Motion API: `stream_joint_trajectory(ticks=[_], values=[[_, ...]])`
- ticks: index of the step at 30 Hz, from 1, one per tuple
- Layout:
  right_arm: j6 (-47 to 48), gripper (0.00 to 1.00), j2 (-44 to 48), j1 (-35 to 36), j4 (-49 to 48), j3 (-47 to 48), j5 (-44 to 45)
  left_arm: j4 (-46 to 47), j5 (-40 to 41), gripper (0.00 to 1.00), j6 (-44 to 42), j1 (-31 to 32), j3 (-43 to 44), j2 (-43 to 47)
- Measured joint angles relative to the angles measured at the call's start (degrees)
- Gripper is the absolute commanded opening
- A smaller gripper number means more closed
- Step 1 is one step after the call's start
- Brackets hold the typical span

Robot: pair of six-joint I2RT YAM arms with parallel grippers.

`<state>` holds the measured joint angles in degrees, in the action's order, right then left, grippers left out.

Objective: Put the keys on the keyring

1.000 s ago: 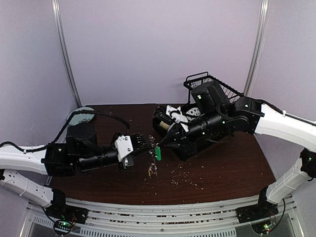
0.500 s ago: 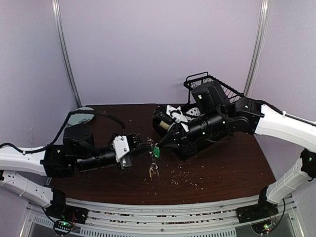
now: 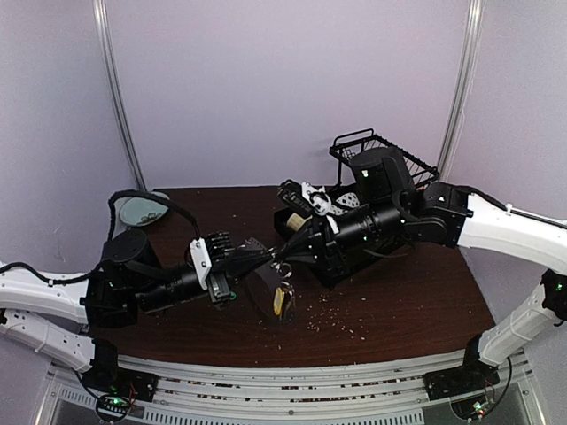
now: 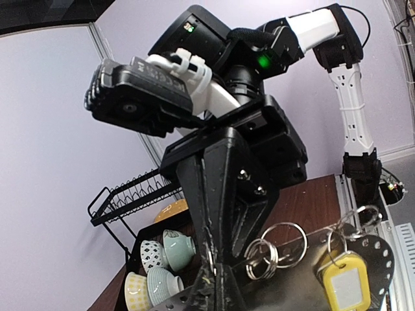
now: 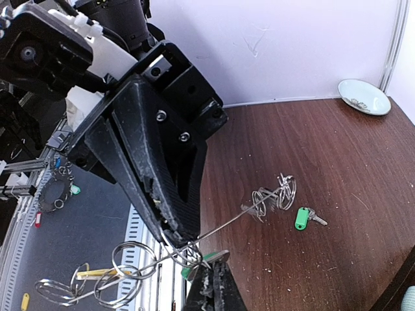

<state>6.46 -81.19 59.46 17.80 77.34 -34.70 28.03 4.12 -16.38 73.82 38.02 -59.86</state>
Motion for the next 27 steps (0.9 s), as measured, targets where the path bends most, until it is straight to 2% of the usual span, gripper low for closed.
stream_joint_trajectory(ticks=[3,7,14,15,17,18,22,27], values=[[-0.3,0.17,0.9,0.0,-0.4,-0.2,-0.8,2.1,-1.0,0.00,0.6,0.0,-0.1,-0.2],[-0.3,0.29,2.9,0.5,-1.2,-1.6,0.6,3.3,-2.3,0.00,0.7,0.1,-0.1,-0.2],[1.3,0.36,9.0,-0.1,-1.7,-3.3,3.0,3.6,-4.3,0.00,0.9,0.2,-0.1,-0.2],[1.5,0.34,9.2,-0.2,-1.8,-2.9,3.0,3.6,-4.5,0.00,0.9,0.2,-0.1,-0.2],[2.3,0.23,8.8,-0.2,-2.0,-1.7,2.9,3.6,-5.1,0.00,0.9,0.2,-0.1,-0.2],[2.8,0.23,8.3,-0.2,-2.0,-1.1,2.8,3.6,-5.3,0.00,0.9,0.2,-0.1,-0.2],[4.1,0.25,5.7,-0.2,-1.7,1.2,0.9,3.5,-5.9,0.00,0.9,0.2,0.0,-0.2],[5.2,0.37,4.5,-0.2,-0.7,1.8,-2.2,3.5,-6.4,0.00,1.0,0.2,0.1,-0.2]])
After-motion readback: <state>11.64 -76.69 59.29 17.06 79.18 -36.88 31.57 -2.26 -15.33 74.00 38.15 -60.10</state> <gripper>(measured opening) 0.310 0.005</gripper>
